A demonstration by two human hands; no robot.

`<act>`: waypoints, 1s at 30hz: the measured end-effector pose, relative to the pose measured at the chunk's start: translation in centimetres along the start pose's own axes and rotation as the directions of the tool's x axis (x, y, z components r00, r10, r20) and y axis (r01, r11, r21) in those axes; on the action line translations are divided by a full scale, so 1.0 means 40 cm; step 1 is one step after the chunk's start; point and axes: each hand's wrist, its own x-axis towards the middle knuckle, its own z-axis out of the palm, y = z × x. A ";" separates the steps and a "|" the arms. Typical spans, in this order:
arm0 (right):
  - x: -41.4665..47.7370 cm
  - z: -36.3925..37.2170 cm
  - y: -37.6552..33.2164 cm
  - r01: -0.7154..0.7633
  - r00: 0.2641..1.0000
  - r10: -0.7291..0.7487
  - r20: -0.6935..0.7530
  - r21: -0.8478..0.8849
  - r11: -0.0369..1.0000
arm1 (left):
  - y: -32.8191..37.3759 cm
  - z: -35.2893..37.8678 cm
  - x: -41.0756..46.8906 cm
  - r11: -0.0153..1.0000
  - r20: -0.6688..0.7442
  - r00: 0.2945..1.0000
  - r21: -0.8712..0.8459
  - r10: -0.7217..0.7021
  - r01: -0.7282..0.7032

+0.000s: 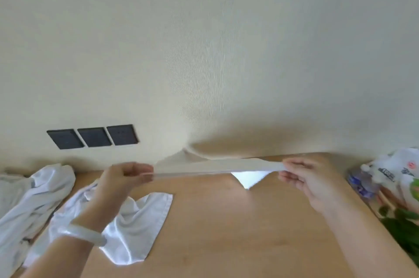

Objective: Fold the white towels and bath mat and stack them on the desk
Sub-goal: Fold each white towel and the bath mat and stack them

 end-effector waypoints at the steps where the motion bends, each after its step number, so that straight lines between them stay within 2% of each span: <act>1: -0.013 -0.024 0.072 -0.067 0.998 0.067 -0.007 -0.039 0.997 | -0.071 0.015 -0.034 0.997 0.033 0.998 0.041 -0.061 0.059; 4: -0.056 -0.090 0.290 -0.275 0.961 0.266 -0.070 -0.204 0.940 | -0.293 0.068 -0.129 0.959 0.071 0.960 0.107 -0.269 0.261; 8: -0.114 -0.156 0.465 -0.436 0.900 0.406 -0.160 -0.318 0.842 | -0.467 0.121 -0.240 0.887 0.077 0.911 0.275 -0.404 0.371; 11: -0.143 -0.193 0.512 -0.457 0.889 0.407 -0.209 -0.376 0.806 | -0.511 0.126 -0.301 0.867 0.059 0.910 0.333 -0.411 0.370; 16: -0.193 -0.228 0.529 -0.427 0.903 0.385 -0.194 -0.508 0.748 | -0.531 0.115 -0.354 0.846 0.080 0.908 0.406 -0.411 0.347; 20: -0.214 -0.256 0.540 -0.465 0.868 0.459 -0.190 -0.637 0.615 | -0.550 0.107 -0.364 0.813 0.151 0.889 0.491 -0.433 0.313; 21: -0.213 -0.254 0.538 -0.406 0.887 0.428 -0.175 -0.738 0.539 | -0.549 0.107 -0.359 0.793 0.170 0.877 0.529 -0.449 0.303; 22: -0.208 -0.243 0.535 -0.265 0.933 0.338 -0.124 -0.872 0.411 | -0.545 0.110 -0.351 0.772 0.175 0.873 0.566 -0.455 0.290; 23: -0.192 -0.229 0.535 -0.094 0.981 0.187 -0.054 -0.972 0.217 | -0.543 0.112 -0.337 0.756 0.169 0.887 0.605 -0.429 0.250; 24: -0.176 -0.210 0.540 0.059 0.998 0.010 0.060 -0.997 0.055 | -0.540 0.117 -0.321 0.764 0.141 0.931 0.618 -0.337 0.183; 25: -0.164 -0.178 0.551 0.186 0.969 -0.161 0.186 -0.982 -0.015 | -0.539 0.121 -0.301 0.785 0.106 0.973 0.612 -0.205 0.098; 26: -0.157 -0.138 0.571 0.314 0.907 -0.289 0.307 -0.949 -0.021 | -0.533 0.128 -0.280 0.774 0.097 0.991 0.634 -0.088 0.007; 27: -0.148 -0.091 0.597 0.437 0.837 -0.349 0.421 -0.899 -0.035 | -0.525 0.136 -0.254 0.728 0.122 0.993 0.680 -0.002 -0.082; 29: -0.138 0.004 0.650 0.552 0.795 -0.264 0.546 -0.832 -0.061 | -0.539 0.141 -0.186 0.609 0.189 0.981 0.772 0.053 -0.181; 30: -0.132 0.045 0.667 0.596 0.770 -0.218 0.600 -0.798 -0.089 | -0.549 0.139 -0.152 0.556 0.238 0.971 0.804 0.023 -0.211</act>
